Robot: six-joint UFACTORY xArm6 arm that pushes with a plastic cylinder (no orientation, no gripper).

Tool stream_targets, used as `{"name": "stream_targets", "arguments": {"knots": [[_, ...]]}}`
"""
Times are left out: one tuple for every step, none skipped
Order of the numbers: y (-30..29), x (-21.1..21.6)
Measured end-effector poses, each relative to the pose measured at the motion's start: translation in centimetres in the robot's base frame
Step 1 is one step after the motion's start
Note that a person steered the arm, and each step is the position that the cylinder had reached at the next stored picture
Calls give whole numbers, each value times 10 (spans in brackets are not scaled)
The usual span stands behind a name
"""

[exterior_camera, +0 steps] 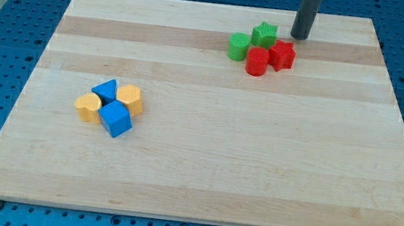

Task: Push the green blocks into the red blocks

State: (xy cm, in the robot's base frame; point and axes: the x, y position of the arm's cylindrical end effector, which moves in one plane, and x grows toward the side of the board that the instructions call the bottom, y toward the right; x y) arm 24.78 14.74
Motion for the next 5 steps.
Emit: {"name": "stream_targets", "arguments": {"knots": [[-11,-8],[-27,-7],[-38,-3],[-40,5],[-40,24]]}}
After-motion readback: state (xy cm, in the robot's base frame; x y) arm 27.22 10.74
